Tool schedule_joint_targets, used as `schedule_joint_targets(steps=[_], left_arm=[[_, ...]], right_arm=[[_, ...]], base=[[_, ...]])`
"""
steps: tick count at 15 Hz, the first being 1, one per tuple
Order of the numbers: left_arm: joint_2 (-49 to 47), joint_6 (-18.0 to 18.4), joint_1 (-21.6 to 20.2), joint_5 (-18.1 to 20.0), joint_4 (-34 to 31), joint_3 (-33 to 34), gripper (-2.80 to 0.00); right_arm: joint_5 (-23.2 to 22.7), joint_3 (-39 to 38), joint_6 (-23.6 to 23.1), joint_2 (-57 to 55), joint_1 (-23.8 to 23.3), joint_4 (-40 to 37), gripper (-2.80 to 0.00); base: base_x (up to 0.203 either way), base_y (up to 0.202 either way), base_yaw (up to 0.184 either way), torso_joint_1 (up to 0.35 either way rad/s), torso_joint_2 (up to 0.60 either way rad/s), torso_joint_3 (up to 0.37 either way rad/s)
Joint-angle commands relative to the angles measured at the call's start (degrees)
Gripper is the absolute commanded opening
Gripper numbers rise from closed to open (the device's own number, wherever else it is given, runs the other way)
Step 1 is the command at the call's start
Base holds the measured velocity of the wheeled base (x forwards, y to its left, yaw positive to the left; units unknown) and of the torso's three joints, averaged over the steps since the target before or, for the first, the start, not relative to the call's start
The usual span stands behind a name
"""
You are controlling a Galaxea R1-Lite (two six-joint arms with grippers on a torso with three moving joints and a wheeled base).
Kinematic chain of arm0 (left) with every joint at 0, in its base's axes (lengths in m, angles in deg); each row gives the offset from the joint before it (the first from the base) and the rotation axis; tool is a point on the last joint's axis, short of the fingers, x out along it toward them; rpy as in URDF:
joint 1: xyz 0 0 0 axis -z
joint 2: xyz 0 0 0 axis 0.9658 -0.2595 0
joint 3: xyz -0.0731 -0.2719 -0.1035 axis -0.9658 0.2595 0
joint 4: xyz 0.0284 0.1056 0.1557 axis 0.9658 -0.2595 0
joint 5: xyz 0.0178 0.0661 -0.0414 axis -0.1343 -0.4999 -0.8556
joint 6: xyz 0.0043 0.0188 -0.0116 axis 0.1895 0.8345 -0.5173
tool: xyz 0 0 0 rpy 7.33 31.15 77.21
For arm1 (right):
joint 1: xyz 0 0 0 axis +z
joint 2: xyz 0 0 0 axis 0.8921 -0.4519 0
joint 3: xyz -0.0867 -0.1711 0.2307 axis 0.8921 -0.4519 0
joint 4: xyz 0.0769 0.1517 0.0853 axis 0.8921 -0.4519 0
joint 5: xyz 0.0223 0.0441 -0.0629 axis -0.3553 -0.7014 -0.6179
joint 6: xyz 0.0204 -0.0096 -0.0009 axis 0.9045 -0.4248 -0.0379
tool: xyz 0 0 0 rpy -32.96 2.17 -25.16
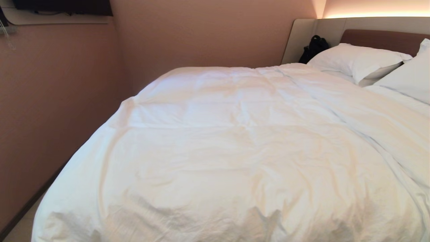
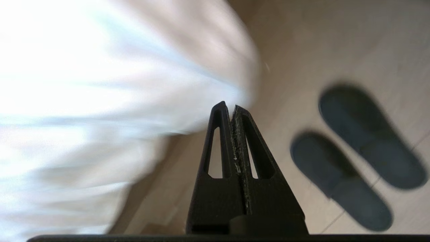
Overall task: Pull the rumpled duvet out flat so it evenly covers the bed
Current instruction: Flatten the corners of the folded blanket
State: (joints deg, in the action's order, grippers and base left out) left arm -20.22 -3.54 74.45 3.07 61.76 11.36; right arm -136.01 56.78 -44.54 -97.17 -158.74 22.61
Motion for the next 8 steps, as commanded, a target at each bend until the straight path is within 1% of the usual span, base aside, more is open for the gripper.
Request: schedule_joint_targets(steps=[1, 3, 5, 7, 8], left_arm=[[0.02, 0.00, -0.02, 0.00, 0.00, 0.00, -2.80], [0.02, 0.00, -0.02, 0.00, 0.00, 0.00, -2.80], [0.02, 0.00, -0.02, 0.00, 0.00, 0.00, -2.80], [0.02, 0.70, -0.02, 0.00, 0.00, 0.00, -2.80], [0.02, 0.17, -0.02, 0.00, 0.00, 0.00, -2.80]], right_arm=[[-2.45, -0.02, 0.96, 12.83, 2.48, -8.53, -2.80], [-3.10, -0.06, 3.90, 22.01, 5.97, -15.17, -2.80], [-3.52, -0.14, 7.25, 27.94, 9.84, -21.89, -2.80], [-4.00, -0.43, 11.60, 33.44, 15.91, -28.52, -2.80], [-4.79, -0.60, 13.56, 36.04, 19.14, -31.95, -2.80]], base=[[0.000, 0.000, 0.000, 0.000, 0.00, 0.000], [0.000, 0.000, 0.000, 0.000, 0.00, 0.000], [0.000, 0.000, 0.000, 0.000, 0.00, 0.000], [0.000, 0.000, 0.000, 0.000, 0.00, 0.000], [0.000, 0.000, 0.000, 0.000, 0.00, 0.000]])
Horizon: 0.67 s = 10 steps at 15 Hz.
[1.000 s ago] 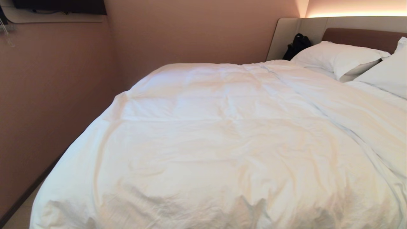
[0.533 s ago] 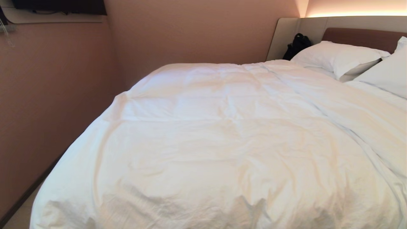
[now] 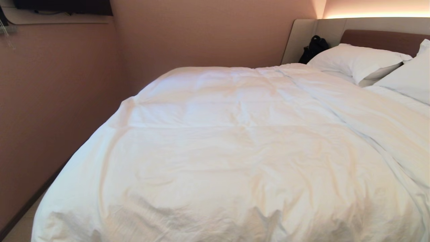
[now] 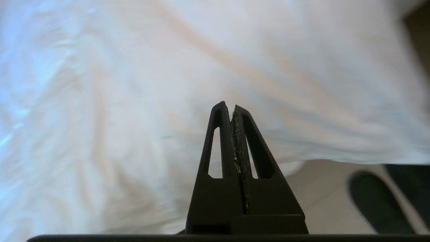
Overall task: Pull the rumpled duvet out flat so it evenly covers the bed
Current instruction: Flatten the corners of the folded blanket
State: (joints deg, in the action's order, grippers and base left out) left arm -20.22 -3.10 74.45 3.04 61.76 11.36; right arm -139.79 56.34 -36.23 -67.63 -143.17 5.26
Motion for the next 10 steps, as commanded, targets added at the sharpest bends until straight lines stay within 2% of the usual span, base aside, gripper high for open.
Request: schedule_joint_targets(steps=[1, 3, 6, 8, 10], left_arm=[[0.02, -0.44, -0.02, 0.02, 0.00, 0.00, -2.80], [0.02, -0.26, -0.02, -0.07, 0.00, 0.00, -2.80], [0.02, -0.02, -0.02, 0.28, 0.00, 0.00, -2.80], [0.02, 0.00, -0.02, 0.37, -0.09, -0.09, -2.80], [0.02, 0.00, -0.02, 0.37, 0.00, 0.00, -2.80]], right_arm=[[-2.07, -0.45, 6.41, 8.28, 5.76, -17.74, -2.80], [-3.78, -3.08, 6.72, 12.80, 9.57, -20.98, -2.80], [-6.57, -13.30, 4.77, 23.29, 17.56, -23.16, -2.80], [-7.15, -22.12, 2.09, 32.69, 24.56, -23.54, -2.80], [-7.35, -29.71, 1.00, 40.35, 34.05, -23.84, -2.80]], base=[[0.000, 0.000, 0.000, 0.000, 0.00, 0.000], [0.000, 0.000, 0.000, 0.000, 0.00, 0.000], [0.000, 0.000, 0.000, 0.000, 0.00, 0.000], [0.000, 0.000, 0.000, 0.000, 0.00, 0.000], [0.000, 0.000, 0.000, 0.000, 0.00, 0.000]])
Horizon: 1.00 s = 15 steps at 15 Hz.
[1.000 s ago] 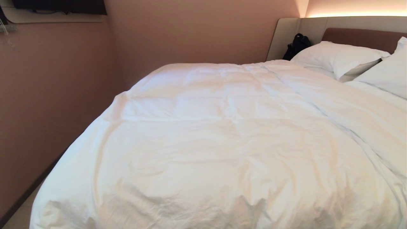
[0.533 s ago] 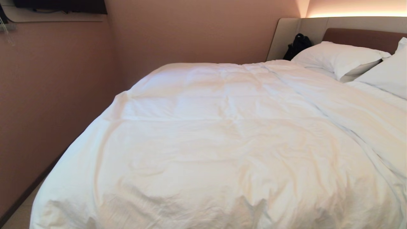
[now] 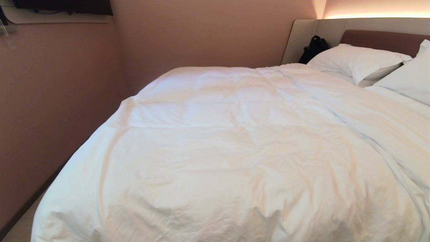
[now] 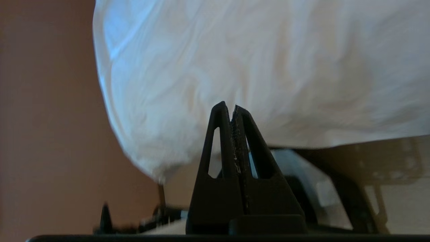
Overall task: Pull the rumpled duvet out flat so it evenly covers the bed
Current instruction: Flatten the corners of the folded blanket
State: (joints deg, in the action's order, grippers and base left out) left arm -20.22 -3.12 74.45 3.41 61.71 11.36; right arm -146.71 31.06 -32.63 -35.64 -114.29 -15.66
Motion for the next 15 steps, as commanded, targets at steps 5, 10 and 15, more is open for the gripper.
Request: schedule_joint_targets(steps=[5, 10, 15], left_arm=[[0.02, -0.30, -0.02, -0.15, 0.05, 0.00, -2.80], [0.02, -0.41, -0.02, -0.34, 0.05, 0.00, -2.80], [0.02, -0.16, -0.02, -0.52, 0.05, 0.00, -2.80]], right_arm=[[-0.54, -16.21, 2.22, 14.66, 20.42, -2.66, -2.80], [4.65, -33.11, -5.63, 20.99, 23.00, 9.69, -2.80], [5.40, -38.85, -7.05, 24.51, 24.53, 17.25, -2.80]], base=[[0.000, 0.000, 0.000, 0.000, 0.00, 0.000], [0.000, 0.000, 0.000, 0.000, 0.00, 0.000], [0.000, 0.000, 0.000, 0.000, 0.00, 0.000]])
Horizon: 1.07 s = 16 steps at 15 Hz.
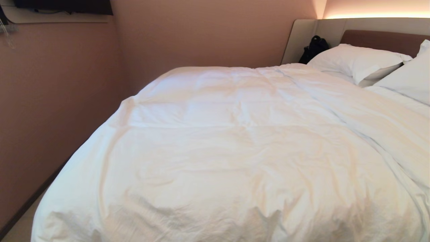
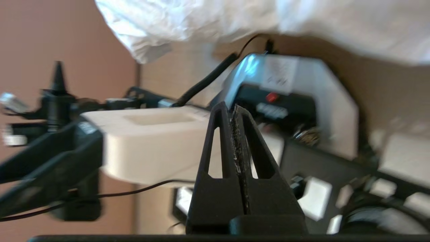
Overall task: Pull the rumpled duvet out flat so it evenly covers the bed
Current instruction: Flatten the corners of the folded blanket
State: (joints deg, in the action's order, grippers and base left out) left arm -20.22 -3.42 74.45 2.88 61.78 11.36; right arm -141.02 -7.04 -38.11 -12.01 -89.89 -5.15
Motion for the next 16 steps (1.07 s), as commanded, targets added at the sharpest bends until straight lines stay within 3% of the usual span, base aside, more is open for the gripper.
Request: schedule_joint_targets(steps=[1, 8, 16], left_arm=[[0.02, 0.15, -0.02, 0.00, -0.03, 0.00, -2.80], [0.02, 0.50, -0.02, 0.09, -0.03, 0.00, -2.80], [0.02, 0.67, -0.08, 0.18, -0.03, 0.00, -2.80]], right_arm=[[-0.36, -1.32, -1.56, 1.18, 0.13, 7.70, -2.80], [-0.19, -8.00, -2.88, 9.18, 1.09, 14.82, -2.80], [-1.71, -11.45, -5.66, 18.18, 3.66, 14.90, -2.80]], base=[[0.000, 0.000, 0.000, 0.000, 0.00, 0.000], [0.000, 0.000, 0.000, 0.000, 0.00, 0.000], [0.000, 0.000, 0.000, 0.000, 0.00, 0.000]])
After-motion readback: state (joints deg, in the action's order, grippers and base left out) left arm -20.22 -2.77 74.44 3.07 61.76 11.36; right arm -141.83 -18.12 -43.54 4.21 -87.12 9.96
